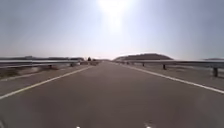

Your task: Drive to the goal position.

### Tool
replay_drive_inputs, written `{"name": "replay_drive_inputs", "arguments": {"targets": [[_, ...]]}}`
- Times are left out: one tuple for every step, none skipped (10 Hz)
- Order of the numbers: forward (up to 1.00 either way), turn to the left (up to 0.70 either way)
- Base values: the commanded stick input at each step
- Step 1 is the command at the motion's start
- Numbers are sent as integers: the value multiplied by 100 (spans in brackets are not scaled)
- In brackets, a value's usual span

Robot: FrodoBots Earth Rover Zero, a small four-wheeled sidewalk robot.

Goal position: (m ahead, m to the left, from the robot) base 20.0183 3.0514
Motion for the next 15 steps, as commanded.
{"name": "replay_drive_inputs", "arguments": {"targets": [[70,0],[70,0],[70,0],[70,0],[70,0],[70,0],[70,0],[70,0],[70,0],[70,0],[70,0],[70,0],[70,0],[70,0],[70,0]]}}
